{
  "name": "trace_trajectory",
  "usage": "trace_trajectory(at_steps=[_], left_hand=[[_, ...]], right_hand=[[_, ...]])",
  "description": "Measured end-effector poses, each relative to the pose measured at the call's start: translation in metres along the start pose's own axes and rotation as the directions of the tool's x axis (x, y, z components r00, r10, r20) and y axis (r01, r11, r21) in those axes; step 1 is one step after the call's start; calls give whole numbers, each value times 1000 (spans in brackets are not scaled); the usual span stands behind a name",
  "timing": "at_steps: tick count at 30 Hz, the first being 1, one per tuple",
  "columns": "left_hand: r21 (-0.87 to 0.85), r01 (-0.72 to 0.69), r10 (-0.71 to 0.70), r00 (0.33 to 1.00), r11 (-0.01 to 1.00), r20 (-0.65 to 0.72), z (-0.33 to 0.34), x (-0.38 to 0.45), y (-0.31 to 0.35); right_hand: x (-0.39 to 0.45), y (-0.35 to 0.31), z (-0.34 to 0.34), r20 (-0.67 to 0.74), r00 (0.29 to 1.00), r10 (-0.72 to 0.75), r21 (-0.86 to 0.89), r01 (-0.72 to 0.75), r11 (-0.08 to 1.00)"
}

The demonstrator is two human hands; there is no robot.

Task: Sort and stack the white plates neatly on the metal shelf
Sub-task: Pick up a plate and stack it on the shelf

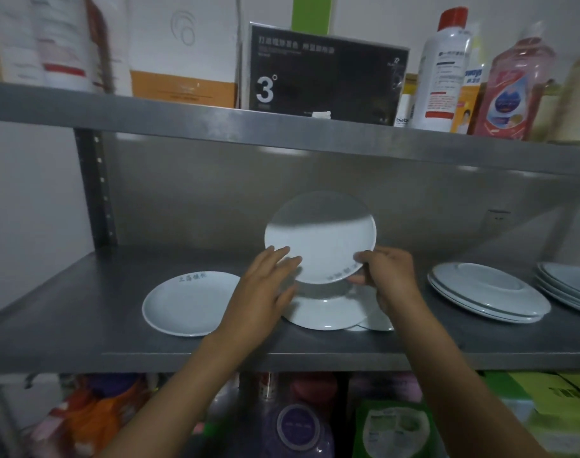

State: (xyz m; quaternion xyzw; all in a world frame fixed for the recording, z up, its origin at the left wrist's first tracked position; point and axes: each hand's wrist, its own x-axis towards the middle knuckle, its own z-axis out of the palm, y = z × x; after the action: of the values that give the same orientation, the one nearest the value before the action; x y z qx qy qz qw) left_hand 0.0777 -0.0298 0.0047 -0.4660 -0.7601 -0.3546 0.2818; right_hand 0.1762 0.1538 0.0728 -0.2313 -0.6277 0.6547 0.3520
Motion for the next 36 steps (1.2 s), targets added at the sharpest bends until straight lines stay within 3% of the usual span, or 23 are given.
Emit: trace_trajectory(at_steps=[5, 13, 18, 23, 27, 36], left_hand=[[31, 3, -2, 999, 1000, -38, -15, -9, -10], [109, -8, 29, 981, 994, -194, -46, -27, -31], [151, 18, 21, 968, 988, -251, -61, -44, -54], [181, 43, 8, 963, 983, -270, -81, -62, -69], [178, 88, -43, 969, 980, -245, -90, -80, -77], [109, 180, -162, 974, 978, -159, -101, -116, -88]], right_hand=[[-5, 6, 28, 113, 986, 126, 143, -142, 979], [-10, 24, 68, 326, 938, 116, 143, -170, 975], [-17, 36, 89, 438, 894, 94, -62, -75, 995], [-17, 57, 113, 354, 935, 15, -297, 97, 950], [-20, 65, 123, 327, 943, -64, -483, 225, 847], [-33, 80, 132, 359, 929, -85, -568, 290, 770]])
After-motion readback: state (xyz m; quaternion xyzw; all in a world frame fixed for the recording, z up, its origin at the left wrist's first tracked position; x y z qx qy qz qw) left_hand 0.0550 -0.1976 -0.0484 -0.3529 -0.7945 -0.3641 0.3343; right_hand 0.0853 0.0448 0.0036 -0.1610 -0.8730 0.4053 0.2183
